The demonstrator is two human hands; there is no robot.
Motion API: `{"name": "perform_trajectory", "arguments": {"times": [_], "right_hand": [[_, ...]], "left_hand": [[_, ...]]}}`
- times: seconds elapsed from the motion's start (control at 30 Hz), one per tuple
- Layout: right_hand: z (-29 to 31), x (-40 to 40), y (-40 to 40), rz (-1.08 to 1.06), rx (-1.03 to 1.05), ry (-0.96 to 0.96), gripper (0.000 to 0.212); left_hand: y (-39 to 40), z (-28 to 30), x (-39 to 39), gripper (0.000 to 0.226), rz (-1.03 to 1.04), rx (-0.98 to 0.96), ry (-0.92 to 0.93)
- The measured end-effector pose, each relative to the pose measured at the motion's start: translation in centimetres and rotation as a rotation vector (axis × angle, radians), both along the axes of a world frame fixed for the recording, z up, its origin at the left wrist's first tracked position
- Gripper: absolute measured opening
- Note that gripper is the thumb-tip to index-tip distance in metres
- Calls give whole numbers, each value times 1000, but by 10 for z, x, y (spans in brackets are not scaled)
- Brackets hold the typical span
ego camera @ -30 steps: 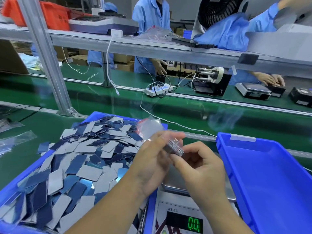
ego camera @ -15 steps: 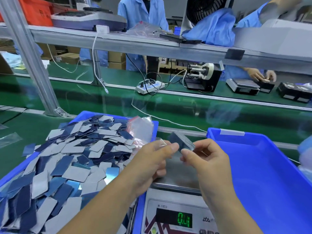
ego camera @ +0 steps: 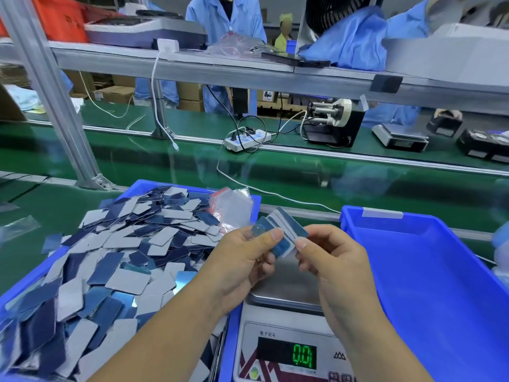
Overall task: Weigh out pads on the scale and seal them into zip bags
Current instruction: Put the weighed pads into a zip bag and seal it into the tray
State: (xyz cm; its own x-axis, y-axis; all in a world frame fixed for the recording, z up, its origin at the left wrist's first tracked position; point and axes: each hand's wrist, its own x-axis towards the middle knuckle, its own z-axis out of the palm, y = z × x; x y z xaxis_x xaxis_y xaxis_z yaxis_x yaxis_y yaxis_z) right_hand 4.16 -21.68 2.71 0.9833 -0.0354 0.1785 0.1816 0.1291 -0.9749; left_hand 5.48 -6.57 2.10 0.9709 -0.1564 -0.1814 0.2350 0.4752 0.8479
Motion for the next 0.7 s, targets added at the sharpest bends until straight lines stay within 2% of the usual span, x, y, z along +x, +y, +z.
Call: {"name": "perform_trajectory", "arguments": {"times": [0.07, 0.13, 0.2, 0.27, 0.33, 0.4, 0.5, 0.57, 0.63, 0.7], "right_hand": [[2, 0, -1, 19, 42, 33, 13], [4, 1, -1, 49, 189, 89, 13], [6, 4, -2, 60, 412, 165, 12], [9, 7, -4, 53, 532, 226, 18], [9, 8, -4, 63, 529, 289, 20], [8, 7, -2, 113, 488, 354, 17], [5, 6, -4, 197, 451, 429, 19], [3, 7, -7, 245, 442, 447, 31], [3, 6, -8, 299, 436, 446, 44], [5, 4, -9, 349, 373, 432, 39]], "left_hand": [[0, 0, 0, 33, 9, -14, 12], [1, 0, 0, 37, 17, -32, 2], [1, 0, 0, 30, 30, -12, -38], [1, -1, -1, 21, 39, 81, -141], [0, -3, -2, 22, 60, 215, -269], [-2, -5, -3, 23, 91, 264, -338], [-2, -5, -3, 23, 101, 269, -367], [-2, -5, -3, 20, 84, 275, -375], [-1, -5, -4, 35, 59, 247, -363], [-1, -5, -4, 43, 20, 222, -352]]}}
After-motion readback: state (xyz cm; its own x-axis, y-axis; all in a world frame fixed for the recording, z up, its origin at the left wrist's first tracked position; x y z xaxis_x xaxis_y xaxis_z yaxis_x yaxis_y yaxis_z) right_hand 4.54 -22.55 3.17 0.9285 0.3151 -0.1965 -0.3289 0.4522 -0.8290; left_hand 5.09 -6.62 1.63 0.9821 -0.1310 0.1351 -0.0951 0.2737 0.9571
